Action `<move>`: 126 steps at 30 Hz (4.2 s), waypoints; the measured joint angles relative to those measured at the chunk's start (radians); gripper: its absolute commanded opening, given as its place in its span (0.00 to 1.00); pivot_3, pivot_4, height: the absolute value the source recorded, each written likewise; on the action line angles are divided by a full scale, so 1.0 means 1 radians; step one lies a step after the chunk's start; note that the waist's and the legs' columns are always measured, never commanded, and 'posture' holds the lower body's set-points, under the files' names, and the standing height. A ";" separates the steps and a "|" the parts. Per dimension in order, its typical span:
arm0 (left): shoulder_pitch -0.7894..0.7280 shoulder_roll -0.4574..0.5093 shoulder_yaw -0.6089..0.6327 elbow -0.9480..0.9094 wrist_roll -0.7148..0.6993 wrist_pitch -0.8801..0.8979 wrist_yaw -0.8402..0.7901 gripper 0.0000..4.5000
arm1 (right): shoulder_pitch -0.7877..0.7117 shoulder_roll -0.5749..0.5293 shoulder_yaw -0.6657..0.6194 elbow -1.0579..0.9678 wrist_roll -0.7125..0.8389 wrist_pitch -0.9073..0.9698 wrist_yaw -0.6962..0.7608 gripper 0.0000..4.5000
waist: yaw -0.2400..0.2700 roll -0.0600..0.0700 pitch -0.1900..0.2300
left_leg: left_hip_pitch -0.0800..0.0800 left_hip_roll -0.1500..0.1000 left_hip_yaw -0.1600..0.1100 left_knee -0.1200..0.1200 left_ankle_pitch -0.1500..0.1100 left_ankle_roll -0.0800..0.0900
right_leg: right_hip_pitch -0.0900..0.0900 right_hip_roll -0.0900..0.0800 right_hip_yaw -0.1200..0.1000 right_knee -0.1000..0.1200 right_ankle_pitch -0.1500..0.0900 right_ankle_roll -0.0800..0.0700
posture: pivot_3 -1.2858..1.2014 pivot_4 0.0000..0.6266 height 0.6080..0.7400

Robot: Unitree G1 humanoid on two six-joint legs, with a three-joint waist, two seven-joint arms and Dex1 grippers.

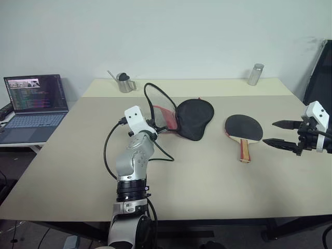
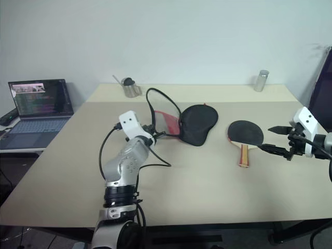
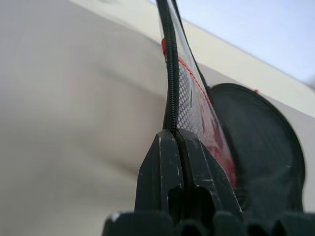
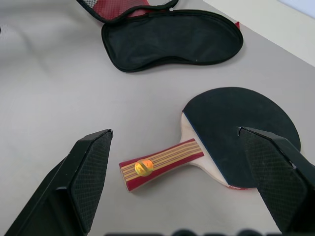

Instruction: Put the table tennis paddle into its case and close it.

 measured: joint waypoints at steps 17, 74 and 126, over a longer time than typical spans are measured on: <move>0.000 -0.023 -0.033 0.048 -0.023 0.052 0.071 0.01 | 0.008 0.012 0.008 -0.040 0.009 0.019 -0.001 1.00 | 0.005 0.000 0.000 | 0.000 0.000 0.000 0.000 0.000 0.000 | 0.000 0.000 -0.001 0.000 0.000 0.000 | 0.52 0.24 1.00; -0.013 0.726 -0.210 0.004 -0.158 0.196 -1.002 0.84 | -0.114 0.561 -0.129 -0.271 -0.123 0.767 -1.055 1.00 | -0.019 0.000 0.000 | -0.002 -0.001 -0.001 -0.002 0.000 0.000 | -0.004 0.000 0.001 0.001 0.000 -0.001 | 0.52 0.24 1.00; 0.072 0.736 -0.221 -0.099 -0.162 0.222 -0.980 0.85 | -0.317 0.875 -0.108 0.070 -0.181 0.523 -1.286 0.24 | -0.073 0.001 -0.001 | -0.006 0.000 0.004 -0.003 0.000 0.001 | -0.016 0.001 0.003 0.008 0.001 -0.002 | 0.52 0.24 1.00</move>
